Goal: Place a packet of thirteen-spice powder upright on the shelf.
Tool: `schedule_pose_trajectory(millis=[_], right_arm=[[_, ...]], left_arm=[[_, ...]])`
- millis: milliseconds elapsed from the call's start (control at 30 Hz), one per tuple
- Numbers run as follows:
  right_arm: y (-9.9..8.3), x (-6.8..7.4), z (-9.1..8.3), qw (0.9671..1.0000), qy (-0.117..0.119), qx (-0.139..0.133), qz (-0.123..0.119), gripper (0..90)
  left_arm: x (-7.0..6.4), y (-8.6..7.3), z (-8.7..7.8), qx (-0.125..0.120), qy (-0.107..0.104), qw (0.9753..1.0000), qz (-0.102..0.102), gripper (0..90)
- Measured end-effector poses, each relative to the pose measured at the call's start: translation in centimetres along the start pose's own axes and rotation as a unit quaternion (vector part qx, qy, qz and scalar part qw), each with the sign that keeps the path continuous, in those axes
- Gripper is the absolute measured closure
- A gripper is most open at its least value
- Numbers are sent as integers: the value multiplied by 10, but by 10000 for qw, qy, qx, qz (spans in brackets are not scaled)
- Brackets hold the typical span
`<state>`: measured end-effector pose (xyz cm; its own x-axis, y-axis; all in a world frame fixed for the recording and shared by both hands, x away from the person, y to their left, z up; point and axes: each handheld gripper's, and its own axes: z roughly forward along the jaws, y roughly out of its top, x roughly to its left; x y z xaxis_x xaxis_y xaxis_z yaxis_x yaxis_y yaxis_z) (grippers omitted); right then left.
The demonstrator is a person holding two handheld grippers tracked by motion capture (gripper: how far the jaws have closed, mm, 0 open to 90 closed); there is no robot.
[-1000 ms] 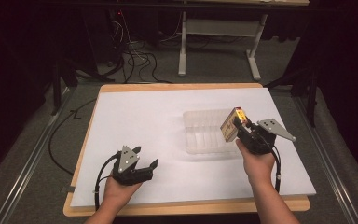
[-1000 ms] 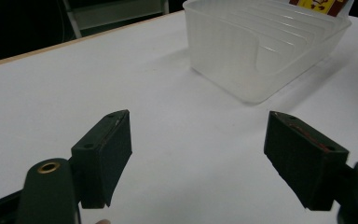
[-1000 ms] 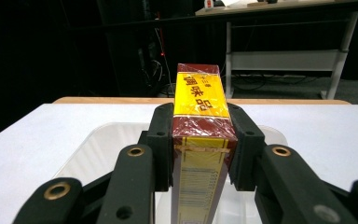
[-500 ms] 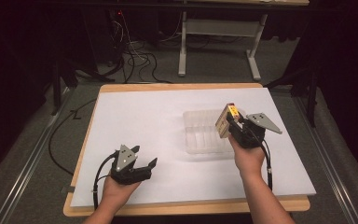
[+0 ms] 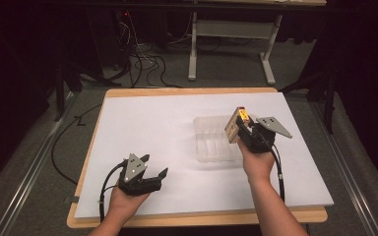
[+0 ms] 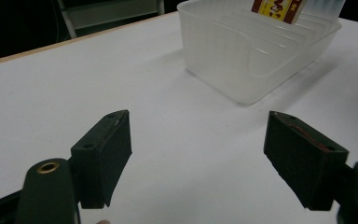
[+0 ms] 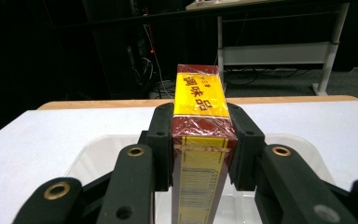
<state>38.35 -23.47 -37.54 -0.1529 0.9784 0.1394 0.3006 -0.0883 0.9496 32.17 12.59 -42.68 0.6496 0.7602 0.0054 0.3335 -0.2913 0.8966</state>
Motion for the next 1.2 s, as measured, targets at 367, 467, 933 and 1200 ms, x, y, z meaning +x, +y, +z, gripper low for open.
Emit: schedule_pose_trajectory(millis=[367,467,933,1200], right_arm=[[-2,3,6,10000,-80,-20,18,679],[-2,3,6,9999,-106,-19,23,679],[-6,5,8,9994,-330,-38,-10,677],[-9,8,11,9989,-466,12,-86,673]], left_arm=[[-1,0,1,11,-29,10000,26,238],[-1,-1,1,32,-37,10000,45,238],[-2,-1,2,52,-62,9999,76,238],[-3,-1,3,76,-83,9999,80,238]])
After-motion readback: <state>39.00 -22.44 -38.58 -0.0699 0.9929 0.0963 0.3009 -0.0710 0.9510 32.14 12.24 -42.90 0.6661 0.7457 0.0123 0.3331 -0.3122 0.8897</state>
